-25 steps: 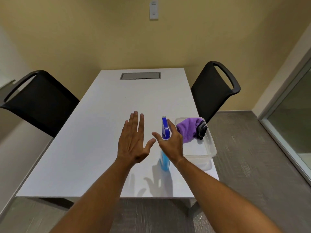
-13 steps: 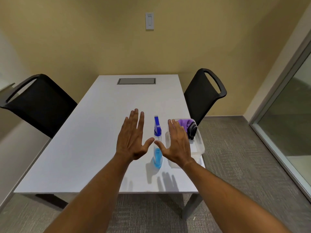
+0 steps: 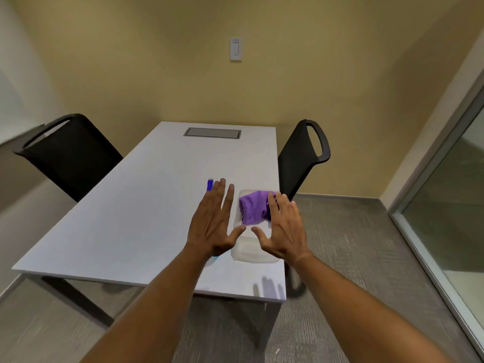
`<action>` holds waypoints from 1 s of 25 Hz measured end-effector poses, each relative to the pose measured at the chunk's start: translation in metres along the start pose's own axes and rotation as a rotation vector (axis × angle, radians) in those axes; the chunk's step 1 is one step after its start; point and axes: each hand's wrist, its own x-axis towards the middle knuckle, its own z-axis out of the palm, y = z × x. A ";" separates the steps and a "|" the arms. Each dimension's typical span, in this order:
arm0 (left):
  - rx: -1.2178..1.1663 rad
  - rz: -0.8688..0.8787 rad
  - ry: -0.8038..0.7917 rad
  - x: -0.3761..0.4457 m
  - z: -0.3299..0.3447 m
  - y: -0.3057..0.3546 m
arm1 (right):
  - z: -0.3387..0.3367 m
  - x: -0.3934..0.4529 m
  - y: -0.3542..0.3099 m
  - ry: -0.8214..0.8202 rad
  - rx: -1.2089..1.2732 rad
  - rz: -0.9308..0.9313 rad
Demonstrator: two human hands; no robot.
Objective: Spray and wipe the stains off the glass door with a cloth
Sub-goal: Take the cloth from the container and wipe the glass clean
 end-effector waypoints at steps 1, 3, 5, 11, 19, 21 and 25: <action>-0.006 -0.006 -0.015 0.001 0.003 0.011 | -0.004 -0.001 0.008 0.000 -0.015 0.000; -0.006 -0.018 -0.060 0.005 0.011 0.027 | -0.009 -0.001 0.021 0.006 -0.027 0.000; 0.014 -0.011 -0.081 0.012 0.020 0.036 | -0.010 0.000 0.032 0.012 -0.038 -0.003; -0.015 0.040 -0.154 0.048 0.066 0.039 | 0.008 0.029 0.062 -0.024 -0.046 0.022; -0.099 -0.038 -0.277 0.126 0.136 0.015 | 0.062 0.102 0.097 -0.194 -0.074 0.044; -0.076 -0.067 -0.354 0.138 0.152 0.005 | 0.073 0.115 0.098 -0.216 -0.042 0.058; -0.143 -0.169 -0.391 0.157 0.172 -0.006 | 0.086 0.140 0.102 -0.245 0.007 0.069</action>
